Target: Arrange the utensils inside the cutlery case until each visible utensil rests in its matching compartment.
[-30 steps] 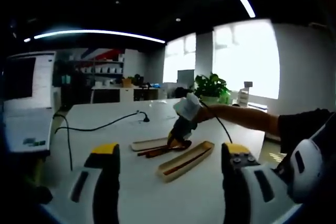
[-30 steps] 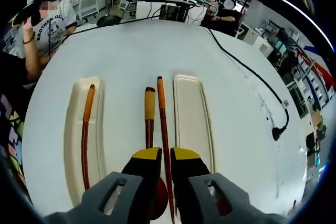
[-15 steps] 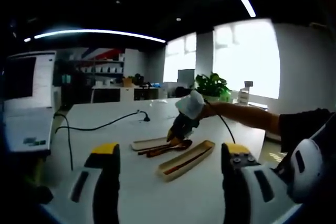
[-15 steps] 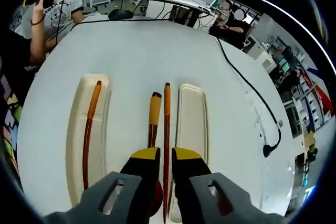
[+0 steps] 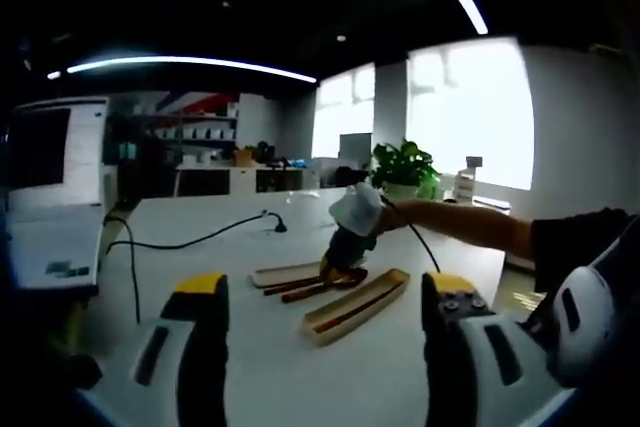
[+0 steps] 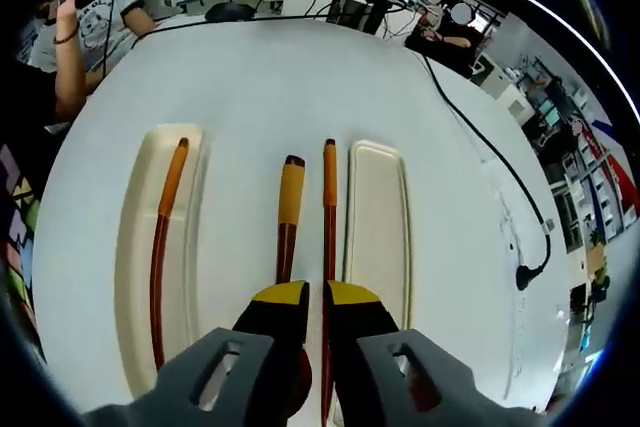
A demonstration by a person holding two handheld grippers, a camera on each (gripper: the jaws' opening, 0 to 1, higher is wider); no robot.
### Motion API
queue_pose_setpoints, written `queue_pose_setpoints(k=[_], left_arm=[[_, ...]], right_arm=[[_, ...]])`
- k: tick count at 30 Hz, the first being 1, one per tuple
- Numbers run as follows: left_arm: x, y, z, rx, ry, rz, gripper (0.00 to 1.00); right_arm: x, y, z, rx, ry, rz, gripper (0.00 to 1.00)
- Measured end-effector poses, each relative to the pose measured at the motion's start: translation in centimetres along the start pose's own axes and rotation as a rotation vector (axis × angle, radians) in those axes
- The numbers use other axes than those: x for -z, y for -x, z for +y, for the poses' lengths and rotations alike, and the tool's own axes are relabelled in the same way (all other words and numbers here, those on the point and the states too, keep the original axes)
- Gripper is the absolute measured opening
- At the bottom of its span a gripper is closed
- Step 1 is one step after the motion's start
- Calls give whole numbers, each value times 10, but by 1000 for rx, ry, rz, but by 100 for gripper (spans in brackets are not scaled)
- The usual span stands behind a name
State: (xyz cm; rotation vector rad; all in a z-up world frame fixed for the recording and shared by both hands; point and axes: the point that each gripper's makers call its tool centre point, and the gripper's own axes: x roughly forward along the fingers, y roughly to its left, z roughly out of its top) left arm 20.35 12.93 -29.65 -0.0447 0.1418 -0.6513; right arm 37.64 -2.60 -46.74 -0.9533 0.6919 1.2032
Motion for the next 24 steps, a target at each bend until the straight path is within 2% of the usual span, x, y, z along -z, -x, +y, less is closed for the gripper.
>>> queue_pose_setpoints(k=[6, 11, 12, 13, 14, 17, 20, 24], left_arm=[[1, 0, -1, -1, -1, 2, 83], [1, -1, 1, 2, -3, 8, 83], [1, -1, 0, 3, -2, 8, 83], [2, -1, 0, 4, -2, 9, 83], [2, -1, 0, 5, -1, 10, 83], [1, 0, 1, 3, 1, 8, 83], [1, 0, 2, -1, 4, 3, 83], [2, 0, 5, -9, 6, 10, 83]], right_arm=[[0, -1, -4, 5, -2, -4, 7], [0, -1, -2, -32, -45, -22, 12], [0, -1, -2, -35, -51, -25, 10], [8, -1, 3, -61, -80, 20, 4], [9, -2, 3, -66, -103, 10, 0], [14, -2, -3, -45, -96, -6, 0], [16, 0, -6, -31, -81, 6, 1], [7, 6, -13, 4, -89, -31, 2]])
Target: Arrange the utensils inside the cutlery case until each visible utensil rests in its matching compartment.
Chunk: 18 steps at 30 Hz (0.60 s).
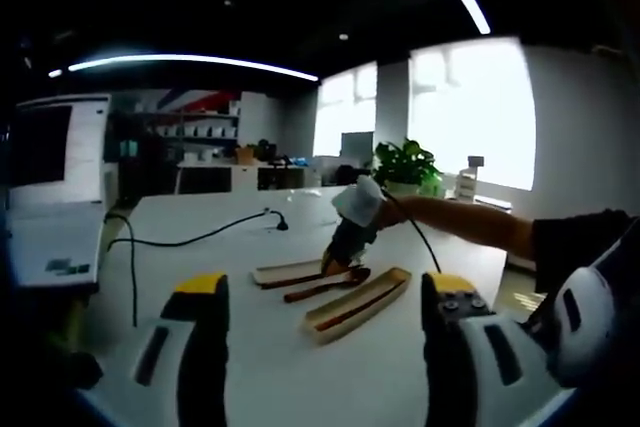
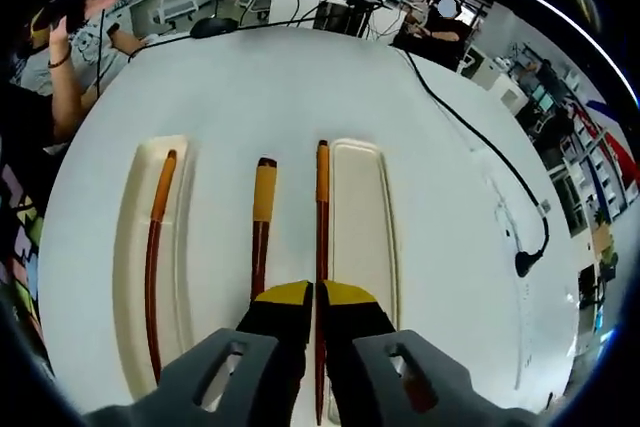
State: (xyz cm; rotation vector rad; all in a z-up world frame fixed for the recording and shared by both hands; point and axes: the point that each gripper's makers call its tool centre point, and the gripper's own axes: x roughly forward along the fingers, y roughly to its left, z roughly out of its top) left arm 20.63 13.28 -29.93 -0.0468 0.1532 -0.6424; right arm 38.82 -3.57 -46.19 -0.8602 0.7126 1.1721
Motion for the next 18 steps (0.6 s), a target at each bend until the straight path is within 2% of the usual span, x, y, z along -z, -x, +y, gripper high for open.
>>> queue_pose_setpoints(k=[6, 12, 18], left_arm=[[1, 0, -3, 8, -1, 0, 83], [0, 1, 0, 0, 1, -1, 83], [-1, 1, 1, 0, 2, -3, 83]], right_arm=[[4, -8, 6, -16, 12, 32, 3], [2, -7, 2, -2, 14, 21, 5], [2, -8, -1, 1, 38, 48, 8]])
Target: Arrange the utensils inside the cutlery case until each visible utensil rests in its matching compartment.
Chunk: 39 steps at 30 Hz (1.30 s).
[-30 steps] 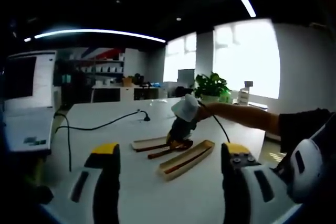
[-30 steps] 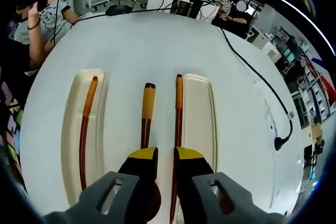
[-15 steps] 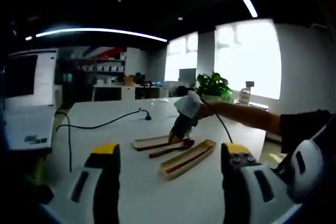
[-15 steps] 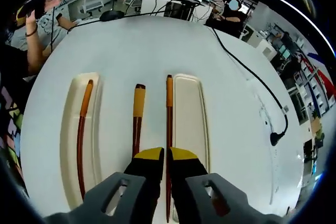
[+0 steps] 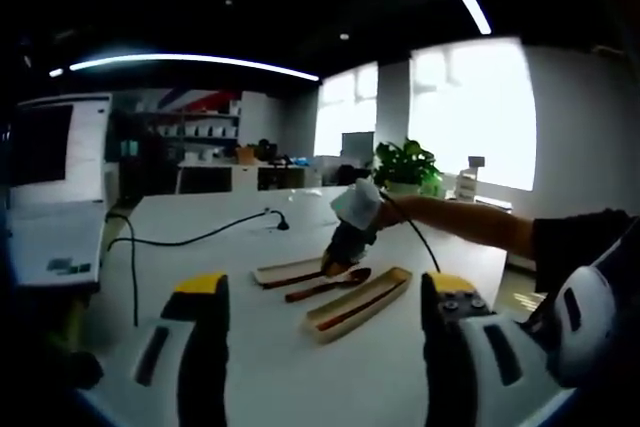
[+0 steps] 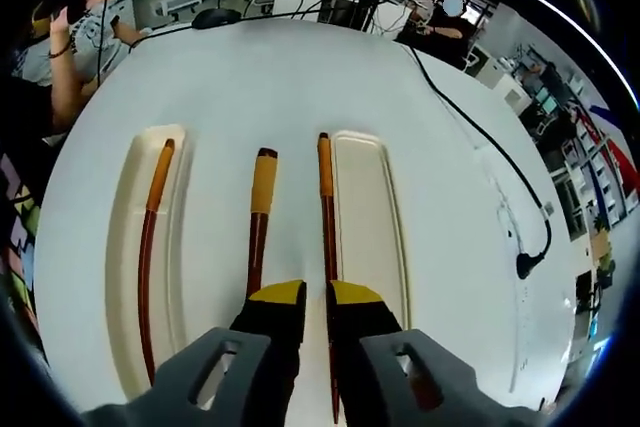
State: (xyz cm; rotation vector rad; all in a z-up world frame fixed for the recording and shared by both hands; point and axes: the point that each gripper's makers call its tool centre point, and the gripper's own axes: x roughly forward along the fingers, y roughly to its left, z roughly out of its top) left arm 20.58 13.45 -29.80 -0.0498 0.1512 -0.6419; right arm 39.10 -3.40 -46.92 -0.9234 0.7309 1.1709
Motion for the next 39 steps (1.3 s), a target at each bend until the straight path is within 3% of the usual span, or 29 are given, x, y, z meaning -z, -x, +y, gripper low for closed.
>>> queue_pose_setpoints(k=[7, 18, 25, 28, 30, 32, 35, 39], left_arm=[[1, 0, -2, 2, 0, -2, 83], [0, 1, 1, 0, 3, -1, 83], [0, -2, 4, 1, 1, 0, 82], [1, -12, 7, 17, -27, -8, 74], [4, -21, 10, 22, 8, -7, 74], [5, -30, 17, -4, 1, -12, 70], [4, -45, 28, -40, -31, -26, 70], [-3, -66, 38, 11, 86, -88, 62]], right_arm=[[-2, 1, -5, 29, 5, -11, 9], [1, -7, 5, -10, -13, -21, 7], [9, 12, -2, 17, -28, -43, 9], [18, 27, -7, 43, -55, -78, 9], [25, 35, -12, 70, -91, -109, 9], [31, 42, -19, 117, -102, -143, 9], [46, 49, -20, 123, -123, -154, 9], [63, 52, -20, 125, -167, -175, 11]])
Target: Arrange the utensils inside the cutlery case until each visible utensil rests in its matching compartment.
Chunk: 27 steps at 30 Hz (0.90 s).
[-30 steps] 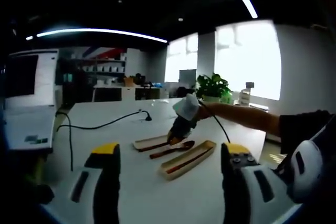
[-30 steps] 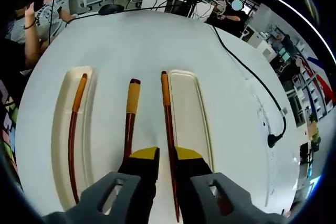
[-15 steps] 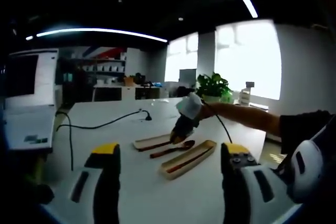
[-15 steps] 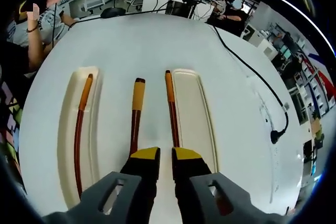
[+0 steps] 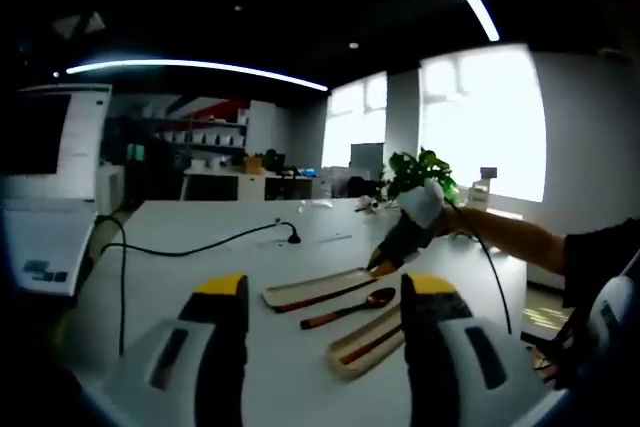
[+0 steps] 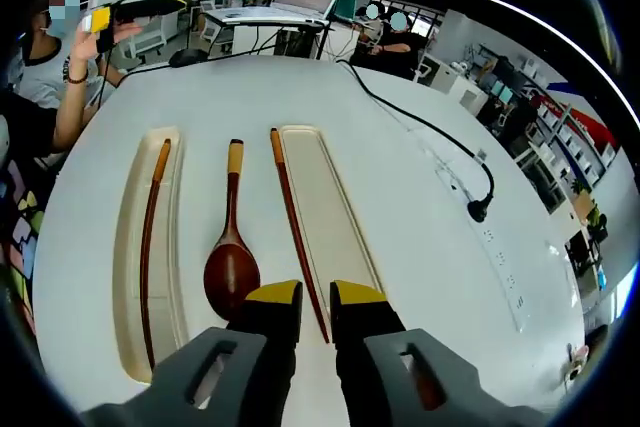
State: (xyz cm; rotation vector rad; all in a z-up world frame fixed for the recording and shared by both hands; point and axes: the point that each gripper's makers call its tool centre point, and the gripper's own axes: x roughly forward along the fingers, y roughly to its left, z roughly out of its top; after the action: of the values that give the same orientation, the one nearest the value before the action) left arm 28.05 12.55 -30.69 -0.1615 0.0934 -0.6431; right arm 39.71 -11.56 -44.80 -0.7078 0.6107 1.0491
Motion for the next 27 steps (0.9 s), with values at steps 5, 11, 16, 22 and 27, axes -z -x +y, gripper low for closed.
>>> queue_pose_setpoints(k=[5, 11, 16, 22, 27], left_arm=[[9, -33, 17, 75, 111, 33, 58], [46, -73, 21, 114, 56, 173, 56], [78, -98, 30, 111, 106, 284, 58], [96, -113, 35, 120, 111, 339, 60], [100, -125, 34, 146, 173, 346, 72]], right_arm=[[14, 6, -4, 14, -52, -24, 11], [25, 11, -4, 29, -85, -47, 11], [34, 13, -5, 36, -102, -52, 11], [38, 14, -13, 73, -177, -105, 11], [43, 9, -12, 67, -215, -123, 11]])
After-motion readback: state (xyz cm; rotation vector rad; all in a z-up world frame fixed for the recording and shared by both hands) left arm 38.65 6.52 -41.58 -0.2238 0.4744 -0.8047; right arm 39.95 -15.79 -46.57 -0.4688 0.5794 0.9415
